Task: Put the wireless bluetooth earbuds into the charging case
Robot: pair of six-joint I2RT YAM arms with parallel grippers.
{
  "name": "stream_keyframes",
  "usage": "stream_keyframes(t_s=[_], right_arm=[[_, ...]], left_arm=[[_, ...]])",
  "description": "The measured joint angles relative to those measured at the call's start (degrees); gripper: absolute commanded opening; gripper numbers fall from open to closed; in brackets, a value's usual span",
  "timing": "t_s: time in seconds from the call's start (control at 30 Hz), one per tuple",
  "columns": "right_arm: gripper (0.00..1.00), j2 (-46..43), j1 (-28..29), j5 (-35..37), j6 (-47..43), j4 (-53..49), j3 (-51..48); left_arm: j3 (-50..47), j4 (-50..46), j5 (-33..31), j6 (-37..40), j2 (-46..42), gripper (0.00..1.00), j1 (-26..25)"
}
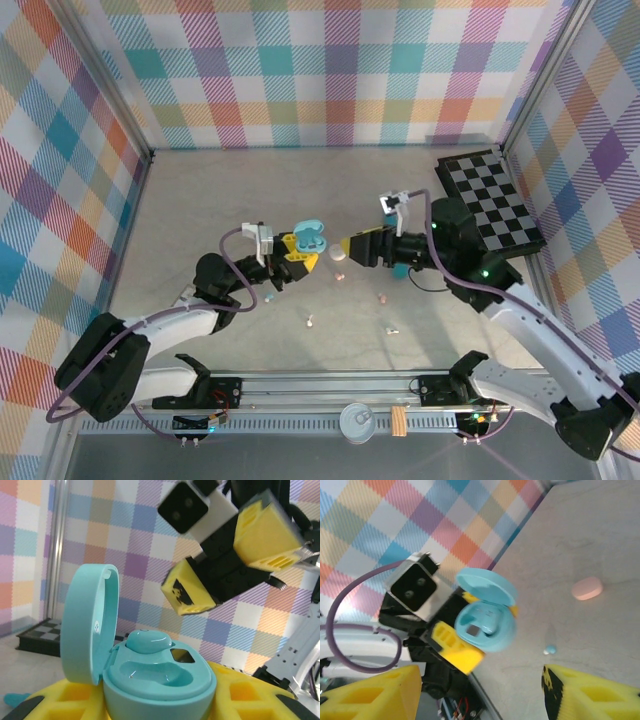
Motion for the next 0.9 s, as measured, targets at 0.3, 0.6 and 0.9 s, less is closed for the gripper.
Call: stream_keyframes(t_s=[0.3, 0.6, 0.9], right_arm=[[0.63, 12.7, -3.37, 6.62, 6.38, -0.5, -2.93], [0.62, 36.76, 2.56, 4.39, 14.05, 1.38, 1.14], [0.55, 52.76, 13.18, 4.96, 19.58, 4.07, 12.31]], left_arm=[[-1.22, -0.52, -0.33, 0.02, -5.4, 0.27, 0.59], [-1.22, -6.75, -0.33, 1.75, -13.2, 0.27, 0.63], [-0.04, -13.75, -0.28, 2.82, -16.72, 0.27, 0.68]])
